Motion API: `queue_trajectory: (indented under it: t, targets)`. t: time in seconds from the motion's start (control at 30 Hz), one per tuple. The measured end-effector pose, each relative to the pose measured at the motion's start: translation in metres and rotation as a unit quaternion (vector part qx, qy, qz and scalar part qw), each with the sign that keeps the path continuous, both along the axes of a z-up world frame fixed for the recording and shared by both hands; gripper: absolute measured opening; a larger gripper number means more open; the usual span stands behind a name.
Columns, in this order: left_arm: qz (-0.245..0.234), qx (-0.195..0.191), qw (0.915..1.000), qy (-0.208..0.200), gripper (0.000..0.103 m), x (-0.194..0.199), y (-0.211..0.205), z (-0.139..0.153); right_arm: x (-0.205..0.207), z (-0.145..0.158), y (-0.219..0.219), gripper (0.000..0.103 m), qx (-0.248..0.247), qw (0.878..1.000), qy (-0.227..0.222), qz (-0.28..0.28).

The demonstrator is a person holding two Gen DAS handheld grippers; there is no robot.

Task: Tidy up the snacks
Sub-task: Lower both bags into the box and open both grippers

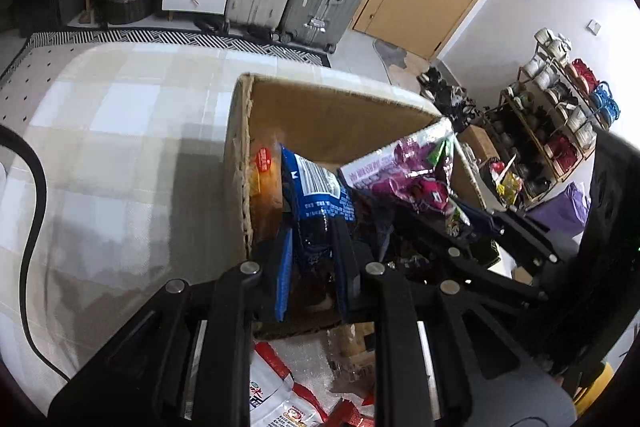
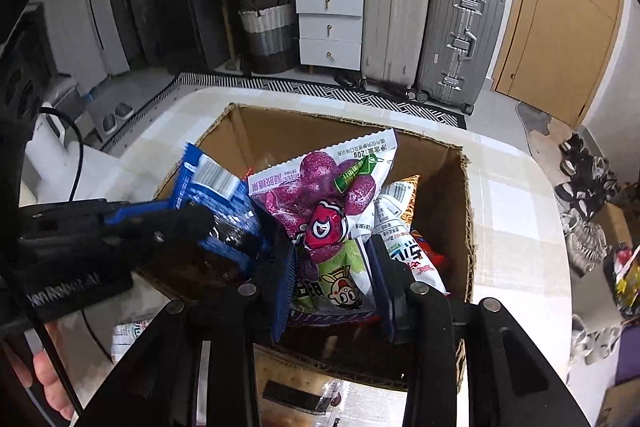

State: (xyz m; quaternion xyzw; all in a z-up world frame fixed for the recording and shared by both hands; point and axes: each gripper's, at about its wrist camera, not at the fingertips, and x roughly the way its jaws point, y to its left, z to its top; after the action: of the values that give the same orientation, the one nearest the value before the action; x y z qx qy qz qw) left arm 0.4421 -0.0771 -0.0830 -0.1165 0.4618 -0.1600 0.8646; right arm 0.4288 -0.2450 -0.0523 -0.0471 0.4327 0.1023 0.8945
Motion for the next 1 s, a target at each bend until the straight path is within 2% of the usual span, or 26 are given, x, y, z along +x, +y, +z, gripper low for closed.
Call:
queue_trajectory:
  t: [0.1, 0.27, 0.47, 0.63, 0.7, 0.73, 0.8, 0.9, 0.97, 1.0]
  targets:
    - [-0.003, 0.015, 0.9999, -0.002, 0.016, 0.005, -0.006, -0.004, 0.003, -0.007, 0.0, 0.035, 0.005, 1.0, 0.016, 0.006]
    - [-0.009, 0.031, 0.9995, -0.001, 0.016, 0.005, -0.018, -0.008, 0.004, -0.012, 0.002, 0.035, -0.007, 1.0, 0.014, 0.007]
    - [-0.006, 0.025, 0.9996, 0.01, 0.016, 0.008, -0.018, -0.007, 0.003, -0.008, 0.0, 0.036, -0.005, 1.0, 0.02, 0.007]
    - [-0.01, 0.025, 0.9996, 0.011, 0.018, 0.0, -0.019, -0.002, -0.003, -0.005, 0.002, 0.039, -0.007, 1.0, 0.003, 0.001]
    - [-0.005, 0.012, 0.9998, 0.017, 0.031, 0.001, -0.014, -0.001, -0.006, -0.004, 0.002, 0.039, -0.008, 1.0, -0.005, -0.001]
    - [-0.006, -0.008, 0.9998, 0.019, 0.036, -0.001, -0.007, 0.001, -0.008, -0.003, 0.001, 0.04, -0.006, 1.0, -0.007, -0.002]
    - [-0.002, -0.025, 0.9995, 0.021, 0.04, -0.001, -0.003, 0.002, -0.011, -0.001, -0.002, 0.04, -0.003, 1.0, -0.015, -0.009]
    - [-0.004, -0.02, 0.9997, 0.015, 0.05, -0.001, -0.005, 0.008, -0.014, 0.001, -0.006, 0.04, 0.008, 1.0, -0.02, -0.012]
    - [-0.001, -0.007, 0.9999, 0.009, 0.069, -0.003, -0.007, 0.012, -0.015, 0.004, -0.009, 0.044, 0.014, 1.0, -0.022, -0.013]
    - [-0.001, -0.009, 0.9999, 0.007, 0.071, -0.004, -0.007, 0.013, -0.017, 0.007, -0.011, 0.05, 0.019, 0.999, -0.029, -0.013]
